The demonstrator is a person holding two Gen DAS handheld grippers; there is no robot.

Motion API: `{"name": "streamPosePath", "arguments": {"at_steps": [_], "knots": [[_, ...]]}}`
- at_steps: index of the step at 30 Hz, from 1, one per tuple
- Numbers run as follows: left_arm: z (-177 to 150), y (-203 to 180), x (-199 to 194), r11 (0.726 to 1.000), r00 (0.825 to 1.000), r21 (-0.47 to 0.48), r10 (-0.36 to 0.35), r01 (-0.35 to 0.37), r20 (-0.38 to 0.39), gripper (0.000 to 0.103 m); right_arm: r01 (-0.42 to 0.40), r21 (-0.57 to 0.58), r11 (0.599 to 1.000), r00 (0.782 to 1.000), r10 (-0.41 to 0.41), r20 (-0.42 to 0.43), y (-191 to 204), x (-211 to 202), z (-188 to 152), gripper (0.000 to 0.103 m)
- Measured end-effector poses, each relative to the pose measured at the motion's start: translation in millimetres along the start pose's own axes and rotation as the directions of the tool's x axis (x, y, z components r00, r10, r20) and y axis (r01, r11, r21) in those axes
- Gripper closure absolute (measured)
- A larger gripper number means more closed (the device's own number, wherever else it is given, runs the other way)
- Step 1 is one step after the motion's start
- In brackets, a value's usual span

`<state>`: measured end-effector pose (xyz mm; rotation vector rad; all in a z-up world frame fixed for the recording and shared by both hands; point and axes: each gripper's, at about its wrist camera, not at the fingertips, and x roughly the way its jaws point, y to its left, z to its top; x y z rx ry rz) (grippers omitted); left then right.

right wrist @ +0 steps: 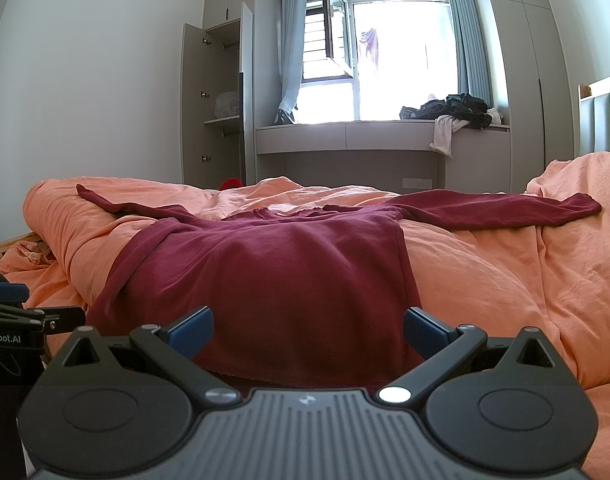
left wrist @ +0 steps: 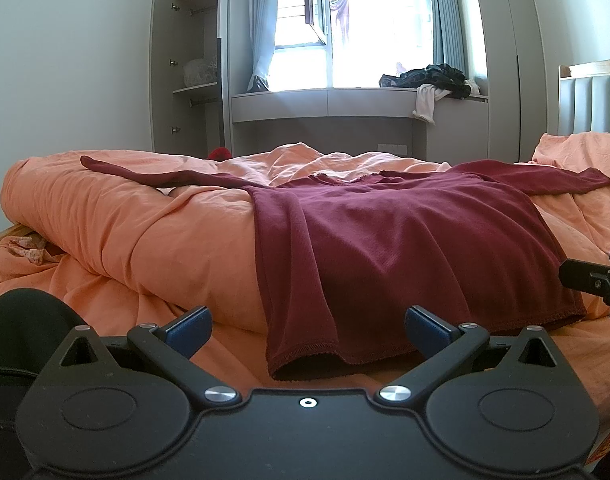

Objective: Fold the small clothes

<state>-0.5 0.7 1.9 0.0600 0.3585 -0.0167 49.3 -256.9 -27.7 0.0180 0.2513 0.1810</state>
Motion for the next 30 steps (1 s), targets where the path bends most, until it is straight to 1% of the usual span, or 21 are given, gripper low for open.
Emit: {"name": "streamPosePath", "arguments": {"at_steps": [27, 30], "knots": [[0.2, 1.4, 2.4, 1.0, 1.0, 0.004, -0.002, 0.002, -0.008, 0.0, 0.001, 0.0, 1.0, 1.0, -0.001, -0.005, 1.3, 1.6, -0.9, 0.0], [4.9, 1.9, 7.3, 1.0, 1.0, 0.002, -0.014, 0.014, -0.01, 0.0, -0.003, 0.008, 1.0, 1.0, 0.003, -0.017, -0.6, 4.6, -1.2, 0.0]]}}
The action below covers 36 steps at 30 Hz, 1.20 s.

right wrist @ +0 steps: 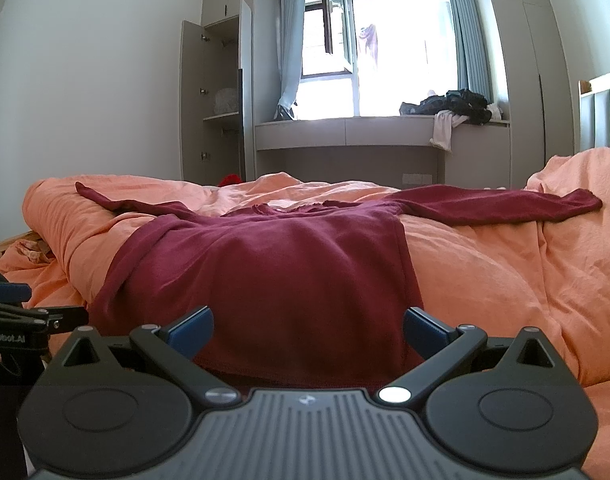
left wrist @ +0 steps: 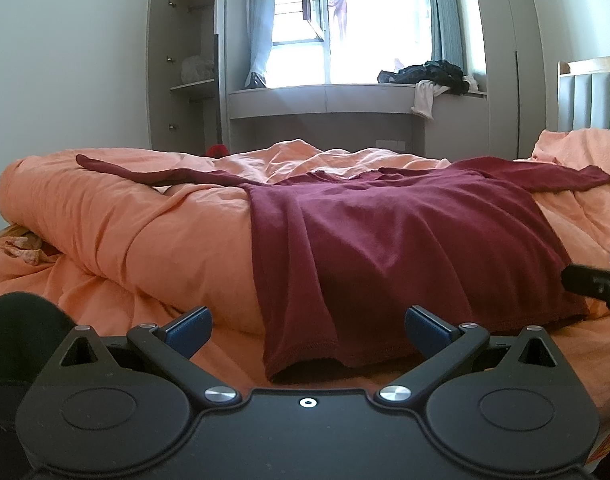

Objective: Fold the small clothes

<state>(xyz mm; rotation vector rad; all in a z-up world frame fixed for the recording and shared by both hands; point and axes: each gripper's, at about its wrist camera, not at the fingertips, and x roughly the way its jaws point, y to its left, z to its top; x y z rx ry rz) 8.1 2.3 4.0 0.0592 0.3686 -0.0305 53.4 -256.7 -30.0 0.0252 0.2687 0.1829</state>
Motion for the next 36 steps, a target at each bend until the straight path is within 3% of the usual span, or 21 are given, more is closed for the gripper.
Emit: {"name": "streamPosePath", "arguments": {"at_steps": [4, 10, 18, 24, 30, 36], "knots": [[24, 3, 16, 1.0, 1.0, -0.012, -0.015, 0.016, 0.022, 0.0, -0.001, 0.048, 0.999, 1.0, 0.001, -0.009, -9, 3, 6, 0.0], [73, -3, 55, 0.999, 0.998, -0.004, -0.05, 0.05, 0.035, 0.0, -0.022, 0.23, 0.973, 0.999, 0.029, -0.026, -49, 23, 21, 0.0], [118, -11, 127, 0.996, 0.996, 0.016, -0.089, 0.089, 0.027, 0.0, 0.121, 0.382, 0.916, 0.992, -0.122, -0.022, -135, 65, 50, 0.0], [137, -17, 191, 0.993, 0.995, 0.069, -0.096, 0.096, -0.003, 0.0, 0.225, 0.456, 0.861, 0.968, -0.249, -0.006, -203, 104, 68, 0.0], [144, -14, 241, 0.988, 0.991, 0.084, -0.13, 0.132, -0.027, 0.0, 0.317, 0.47, 0.824, 0.926, -0.377, 0.037, -253, 144, 77, 0.0], [125, -6, 269, 0.978, 0.971, 0.046, -0.194, 0.202, -0.136, 0.0, 0.377, 0.481, 0.792, 0.903, -0.429, -0.002, -293, 176, 85, 0.0]]}}
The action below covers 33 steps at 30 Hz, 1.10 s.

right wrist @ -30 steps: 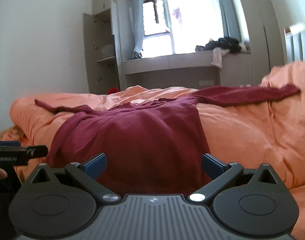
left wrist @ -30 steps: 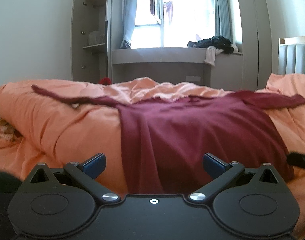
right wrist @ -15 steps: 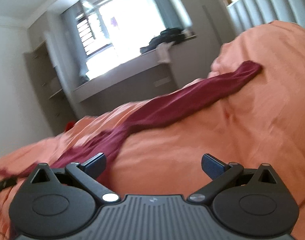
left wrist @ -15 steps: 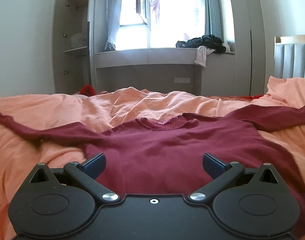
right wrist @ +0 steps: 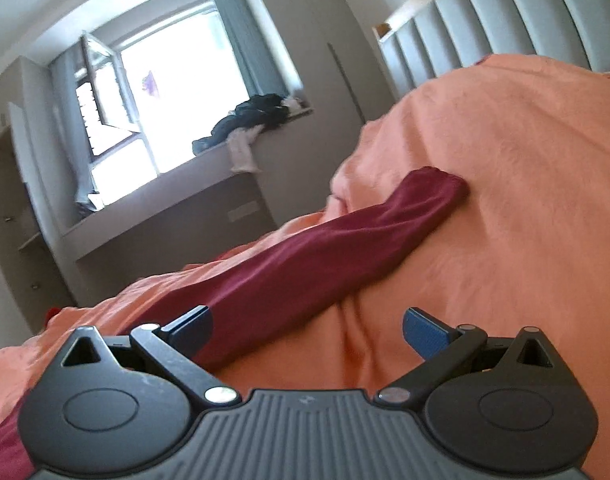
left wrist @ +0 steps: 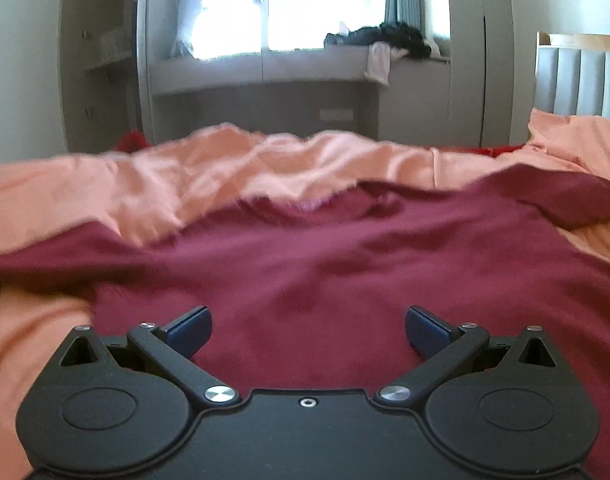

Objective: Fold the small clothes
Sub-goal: 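Grasp the dark red shirt's sleeve cuff with the right gripper and lift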

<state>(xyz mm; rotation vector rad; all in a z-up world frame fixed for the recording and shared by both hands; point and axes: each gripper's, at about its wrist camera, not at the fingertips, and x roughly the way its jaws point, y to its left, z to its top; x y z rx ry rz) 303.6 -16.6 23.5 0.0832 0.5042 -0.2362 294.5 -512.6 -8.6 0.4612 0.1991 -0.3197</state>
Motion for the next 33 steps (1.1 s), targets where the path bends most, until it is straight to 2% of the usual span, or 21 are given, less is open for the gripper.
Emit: {"name": "streamPosePath", "arguments": {"at_steps": [3, 8, 15, 19, 20, 24, 26, 27, 28, 31, 33], "knots": [[-6, 3, 6, 0.999, 1.0, -0.029, -0.018, 0.018, -0.008, 0.0, 0.037, 0.05, 0.998, 0.999, -0.037, 0.002, -7, 19, 6, 0.0], [-15, 1, 7, 1.0, 1.0, -0.018, -0.009, 0.009, 0.004, 0.0, 0.064, 0.12, 0.991, 0.998, -0.065, 0.004, -24, 52, 18, 0.0], [-17, 3, 8, 0.999, 1.0, -0.038, -0.029, 0.029, 0.004, 0.0, 0.161, 0.171, 0.972, 0.981, -0.177, 0.082, -35, 77, 39, 0.001], [-18, 3, 8, 0.999, 1.0, -0.037, -0.027, 0.027, 0.006, 0.0, 0.237, 0.272, 0.933, 0.957, -0.272, 0.099, -51, 88, 47, 0.025], [-17, 4, 9, 0.999, 1.0, -0.037, -0.026, 0.027, 0.006, 0.0, 0.26, 0.287, 0.922, 0.949, -0.299, 0.101, -54, 91, 48, 0.026], [-19, 3, 8, 0.999, 1.0, -0.039, -0.028, 0.028, 0.009, 0.0, 0.321, 0.244, 0.915, 0.929, -0.354, 0.105, -57, 104, 53, 0.04], [-19, 3, 8, 0.999, 1.0, -0.038, -0.026, 0.027, 0.009, 0.0, 0.355, 0.214, 0.91, 0.92, -0.381, 0.096, -55, 109, 57, 0.061], [-19, 3, 8, 0.999, 1.0, -0.037, -0.027, 0.027, 0.009, 0.0, 0.368, 0.207, 0.907, 0.916, -0.391, 0.087, -54, 111, 59, 0.082], [-19, 3, 7, 0.999, 1.0, -0.039, -0.028, 0.028, 0.009, 0.0, 0.377, 0.206, 0.903, 0.914, -0.399, 0.078, -54, 112, 61, 0.093], [-19, 4, 4, 0.999, 0.999, -0.046, -0.029, 0.03, 0.019, 0.0, 0.355, 0.198, 0.914, 0.923, -0.376, 0.082, -45, 107, 69, 0.096], [-19, 5, 0, 0.998, 0.999, -0.047, -0.031, 0.033, 0.028, 0.0, 0.342, 0.134, 0.93, 0.928, -0.357, 0.11, -27, 95, 76, 0.097]]}}
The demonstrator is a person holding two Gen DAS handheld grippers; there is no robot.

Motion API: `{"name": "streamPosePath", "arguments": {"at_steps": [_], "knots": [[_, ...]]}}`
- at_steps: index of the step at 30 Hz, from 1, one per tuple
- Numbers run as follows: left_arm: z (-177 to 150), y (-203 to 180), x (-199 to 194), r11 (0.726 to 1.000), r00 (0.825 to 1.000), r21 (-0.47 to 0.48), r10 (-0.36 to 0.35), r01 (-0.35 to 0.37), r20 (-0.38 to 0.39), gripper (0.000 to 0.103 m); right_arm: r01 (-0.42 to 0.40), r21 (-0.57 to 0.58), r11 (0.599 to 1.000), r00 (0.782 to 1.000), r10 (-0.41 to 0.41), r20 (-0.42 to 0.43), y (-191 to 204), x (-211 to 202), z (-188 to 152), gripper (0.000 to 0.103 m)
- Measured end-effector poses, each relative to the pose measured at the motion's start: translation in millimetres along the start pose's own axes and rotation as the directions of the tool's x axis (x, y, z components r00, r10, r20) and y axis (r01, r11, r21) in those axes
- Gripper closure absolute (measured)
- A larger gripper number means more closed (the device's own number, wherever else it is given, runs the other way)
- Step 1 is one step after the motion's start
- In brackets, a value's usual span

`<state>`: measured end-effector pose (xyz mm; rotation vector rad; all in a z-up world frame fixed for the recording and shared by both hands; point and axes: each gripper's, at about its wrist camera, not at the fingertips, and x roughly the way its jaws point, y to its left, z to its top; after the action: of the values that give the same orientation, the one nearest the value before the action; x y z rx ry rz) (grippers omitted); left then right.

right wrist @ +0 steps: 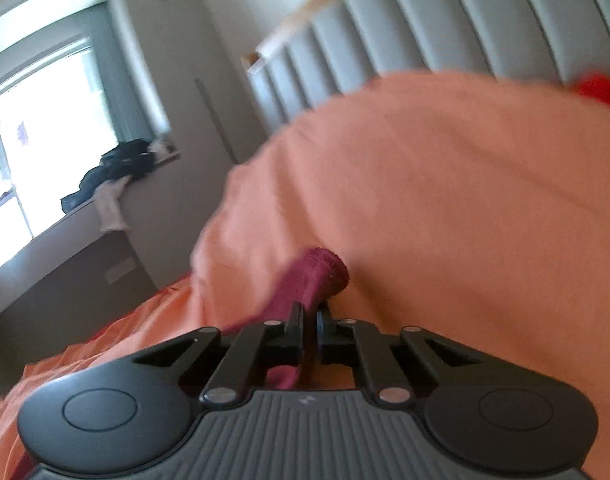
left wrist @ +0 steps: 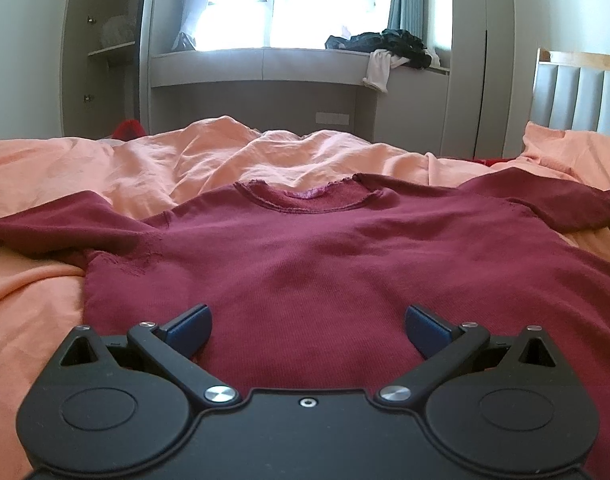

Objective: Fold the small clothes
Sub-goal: 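Grasp the dark red shirt's sleeve cuff with the right gripper and lift, then pull the sleeve across the shirt body with the right gripper and release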

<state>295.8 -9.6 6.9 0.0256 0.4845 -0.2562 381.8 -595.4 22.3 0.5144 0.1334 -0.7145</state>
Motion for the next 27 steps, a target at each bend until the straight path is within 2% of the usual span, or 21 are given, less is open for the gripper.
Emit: {"name": "streamPosePath", "arguments": {"at_steps": [5, 7, 9, 11, 13, 16, 19, 21, 23, 25, 27], "knots": [[5, 6, -12, 0.999, 0.999, -0.023, -0.025, 0.025, 0.031, 0.0, -0.106, -0.216, 0.971, 0.99, 0.124, 0.07, 61, -38, 16, 0.097], [8, 11, -17, 0.998, 0.999, -0.046, -0.027, 0.029, 0.045, 0.0, -0.165, -0.306, 0.938, 0.976, 0.2, 0.086, 91, -58, 17, 0.097], [11, 17, -20, 0.997, 0.999, -0.072, -0.016, 0.02, 0.052, 0.0, -0.233, -0.4, 0.887, 0.952, 0.291, 0.092, 124, -81, 14, 0.097], [15, 25, -23, 0.994, 0.998, -0.105, 0.002, 0.003, 0.056, 0.0, -0.295, -0.481, 0.826, 0.922, 0.379, 0.086, 154, -104, 8, 0.097], [19, 34, -25, 0.989, 0.998, -0.145, 0.017, -0.009, 0.06, 0.0, -0.364, -0.544, 0.756, 0.881, 0.469, 0.063, 185, -129, 0, 0.097], [24, 49, -31, 0.979, 0.995, -0.201, 0.062, -0.046, 0.074, 0.0, -0.447, -0.611, 0.653, 0.816, 0.577, 0.02, 224, -167, -21, 0.097], [30, 64, -38, 0.966, 0.99, -0.246, 0.101, -0.075, 0.094, 0.0, -0.522, -0.666, 0.534, 0.745, 0.665, -0.051, 257, -204, -50, 0.097], [33, 73, -42, 0.957, 0.987, -0.275, 0.12, -0.086, 0.108, 0.0, -0.548, -0.702, 0.455, 0.707, 0.7, -0.098, 274, -229, -72, 0.097], [34, 80, -46, 0.949, 0.984, -0.301, 0.135, -0.093, 0.119, 0.0, -0.569, -0.741, 0.358, 0.668, 0.726, -0.162, 291, -248, -100, 0.097], [35, 86, -49, 0.942, 0.982, -0.32, 0.145, -0.098, 0.125, 0.0, -0.576, -0.769, 0.278, 0.64, 0.739, -0.212, 302, -265, -129, 0.097], [35, 89, -50, 0.939, 0.98, -0.327, 0.152, -0.103, 0.127, 0.0, -0.565, -0.805, 0.183, 0.617, 0.741, -0.265, 309, -282, -162, 0.098]]}}
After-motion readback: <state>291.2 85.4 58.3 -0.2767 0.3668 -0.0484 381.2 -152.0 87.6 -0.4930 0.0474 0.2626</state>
